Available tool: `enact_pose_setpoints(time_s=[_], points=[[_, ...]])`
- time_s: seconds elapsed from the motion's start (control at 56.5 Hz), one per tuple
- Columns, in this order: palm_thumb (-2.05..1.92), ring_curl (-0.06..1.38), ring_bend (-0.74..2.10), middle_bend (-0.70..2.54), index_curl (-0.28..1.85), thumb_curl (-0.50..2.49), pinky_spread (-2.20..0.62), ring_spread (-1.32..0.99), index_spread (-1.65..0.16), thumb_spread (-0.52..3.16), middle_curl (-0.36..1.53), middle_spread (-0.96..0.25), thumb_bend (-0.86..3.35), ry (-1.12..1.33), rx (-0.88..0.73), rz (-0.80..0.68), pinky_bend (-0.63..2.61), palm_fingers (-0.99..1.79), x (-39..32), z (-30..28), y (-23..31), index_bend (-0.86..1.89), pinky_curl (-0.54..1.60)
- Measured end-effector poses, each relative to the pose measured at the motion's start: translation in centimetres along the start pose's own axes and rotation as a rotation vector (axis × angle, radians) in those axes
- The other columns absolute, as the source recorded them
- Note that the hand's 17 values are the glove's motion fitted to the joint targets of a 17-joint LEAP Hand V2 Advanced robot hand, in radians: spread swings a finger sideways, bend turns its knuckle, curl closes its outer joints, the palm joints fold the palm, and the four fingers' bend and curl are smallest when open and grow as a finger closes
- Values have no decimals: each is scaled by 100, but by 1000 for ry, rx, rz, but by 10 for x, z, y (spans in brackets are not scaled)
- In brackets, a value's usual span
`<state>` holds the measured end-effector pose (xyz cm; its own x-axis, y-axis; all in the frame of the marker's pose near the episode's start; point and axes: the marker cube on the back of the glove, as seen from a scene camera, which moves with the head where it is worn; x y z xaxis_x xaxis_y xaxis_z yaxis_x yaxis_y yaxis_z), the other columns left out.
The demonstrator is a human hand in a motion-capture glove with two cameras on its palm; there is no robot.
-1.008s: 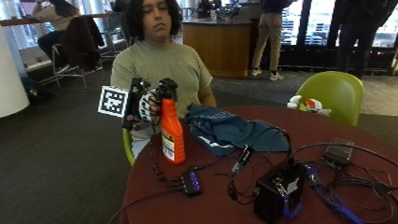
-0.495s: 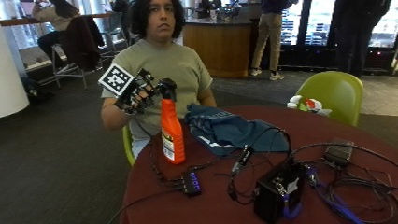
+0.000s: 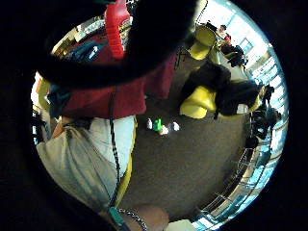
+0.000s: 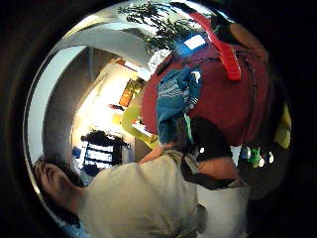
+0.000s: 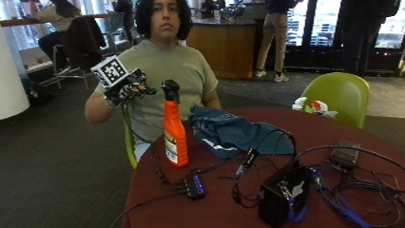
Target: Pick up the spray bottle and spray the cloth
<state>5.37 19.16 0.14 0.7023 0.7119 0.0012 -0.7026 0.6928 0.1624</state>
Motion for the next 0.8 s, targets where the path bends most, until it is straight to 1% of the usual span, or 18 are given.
enact_pose_setpoints(time_s=[0.106, 0.177, 0.283, 0.425, 0.495, 0.566, 0.637, 0.708, 0.796], points=[[64, 23, 14, 19, 42, 46, 23, 3, -37, 117, 39, 3, -2, -9, 14, -23, 32, 26, 1, -5, 6, 36, 35], [63, 22, 15, 19, 40, 45, 23, 3, -38, 116, 38, 3, -2, -32, 35, 0, 31, 26, -2, -6, 7, 34, 34], [63, 21, 16, 20, 39, 44, 23, 3, -38, 115, 37, 5, -2, -134, 43, 20, 30, 30, -7, -6, -1, 30, 34], [71, 21, 19, 20, 37, 44, 23, 4, -35, 116, 37, 8, 1, -294, 112, -6, 28, 38, -11, 4, -44, 22, 34], [75, 22, 19, 20, 36, 45, 23, 4, -34, 116, 37, 8, 1, -348, 115, 28, 27, 41, -12, 13, -64, 19, 34], [79, 22, 18, 20, 36, 46, 23, 4, -33, 117, 37, 9, 1, -382, 142, 28, 26, 41, -7, 22, -91, 17, 34], [81, 23, 19, 20, 35, 46, 23, 4, -31, 117, 36, 10, 0, -442, 144, 97, 26, 40, -5, 29, -109, 14, 35], [82, 24, 20, 20, 33, 46, 23, 5, -31, 117, 37, 10, -1, -508, 236, 220, 28, 38, -3, 36, -139, 11, 35], [83, 26, 27, 21, 28, 46, 24, 6, -32, 117, 37, 11, -1, -594, 243, 199, 31, 36, 5, 44, -163, 6, 36]])
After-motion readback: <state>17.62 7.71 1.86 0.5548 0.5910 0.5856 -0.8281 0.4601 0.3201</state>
